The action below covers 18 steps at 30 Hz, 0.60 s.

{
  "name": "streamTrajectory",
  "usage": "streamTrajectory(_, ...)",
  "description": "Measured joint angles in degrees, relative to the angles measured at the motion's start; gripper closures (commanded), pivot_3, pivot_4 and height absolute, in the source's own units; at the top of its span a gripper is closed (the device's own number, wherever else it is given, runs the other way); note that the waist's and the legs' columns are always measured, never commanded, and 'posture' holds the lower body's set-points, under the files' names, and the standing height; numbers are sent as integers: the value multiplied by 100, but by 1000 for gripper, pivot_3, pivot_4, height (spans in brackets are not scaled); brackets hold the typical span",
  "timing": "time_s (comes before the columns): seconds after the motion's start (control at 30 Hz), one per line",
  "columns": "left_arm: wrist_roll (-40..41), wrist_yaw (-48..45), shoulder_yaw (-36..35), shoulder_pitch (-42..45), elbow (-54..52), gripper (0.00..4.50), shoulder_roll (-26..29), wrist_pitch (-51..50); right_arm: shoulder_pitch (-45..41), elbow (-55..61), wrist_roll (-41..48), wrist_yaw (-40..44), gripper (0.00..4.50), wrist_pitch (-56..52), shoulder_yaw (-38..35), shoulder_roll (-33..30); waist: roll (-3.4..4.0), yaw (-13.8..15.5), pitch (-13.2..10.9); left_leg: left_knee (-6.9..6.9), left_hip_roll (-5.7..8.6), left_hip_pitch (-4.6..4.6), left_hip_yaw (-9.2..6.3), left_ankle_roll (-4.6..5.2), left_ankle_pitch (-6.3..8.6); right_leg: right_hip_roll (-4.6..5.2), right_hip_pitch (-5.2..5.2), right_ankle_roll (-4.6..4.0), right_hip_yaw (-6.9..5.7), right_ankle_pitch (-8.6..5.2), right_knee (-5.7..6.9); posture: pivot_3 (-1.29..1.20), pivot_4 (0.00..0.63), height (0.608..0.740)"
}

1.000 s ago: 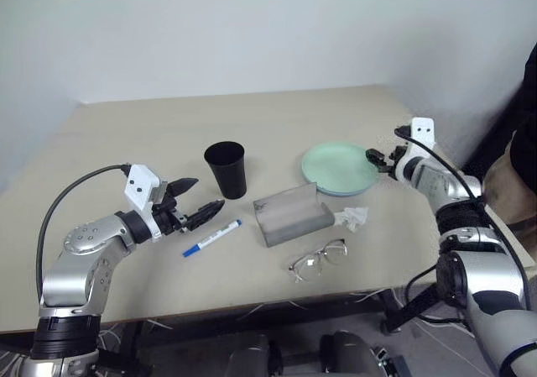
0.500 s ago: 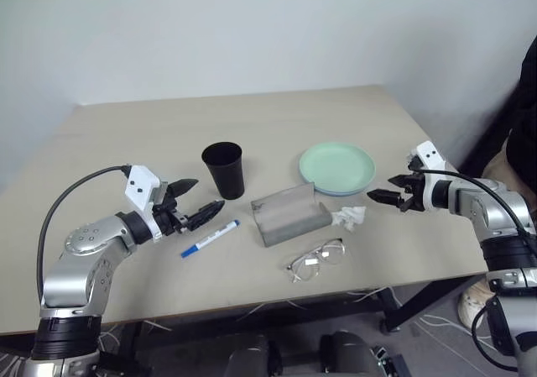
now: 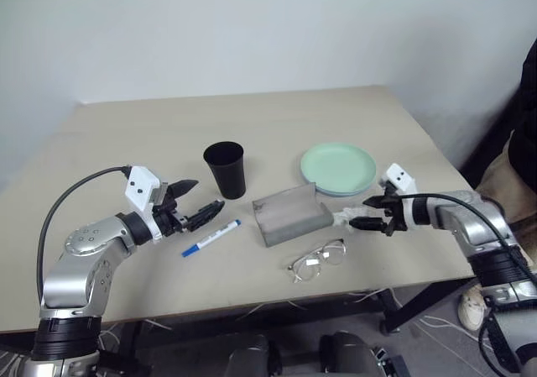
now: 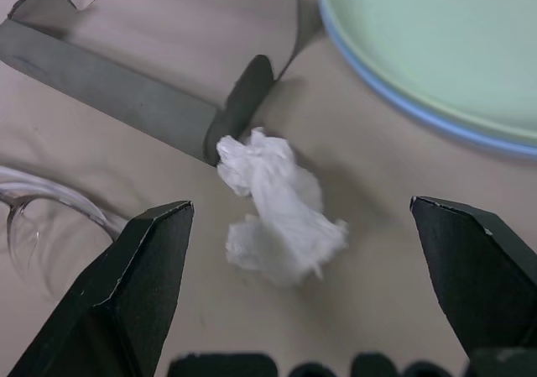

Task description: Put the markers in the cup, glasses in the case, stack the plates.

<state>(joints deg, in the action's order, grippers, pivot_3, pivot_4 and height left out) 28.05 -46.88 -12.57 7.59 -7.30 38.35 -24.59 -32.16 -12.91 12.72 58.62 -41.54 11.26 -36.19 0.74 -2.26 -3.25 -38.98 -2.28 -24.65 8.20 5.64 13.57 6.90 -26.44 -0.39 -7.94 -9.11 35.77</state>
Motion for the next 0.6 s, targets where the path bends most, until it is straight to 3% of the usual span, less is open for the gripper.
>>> streamTrajectory(0.17,0,0,0,-2,0,0,0,0,-27,-215,-127,-98,18,142,56,111,-1,46,0,0,0,0,2,-1,0,1,-3,0,-2,0,-1,0,0,704)
streamTrajectory(0.27,0,0,0,-2,0,0,0,0,-30,-271,-164,-124,600,192,62,156,-1,80,0,-1,-2,1,2,-1,0,0,-3,0,-4,0,-1,0,0,704)
streamTrajectory(0.6,-3,-8,0,-2,2,0,0,5,-119,-530,-226,-149,4074,426,54,165,-1,114,0,0,-8,1,3,-1,0,2,-4,0,-15,0,-2,0,0,704)
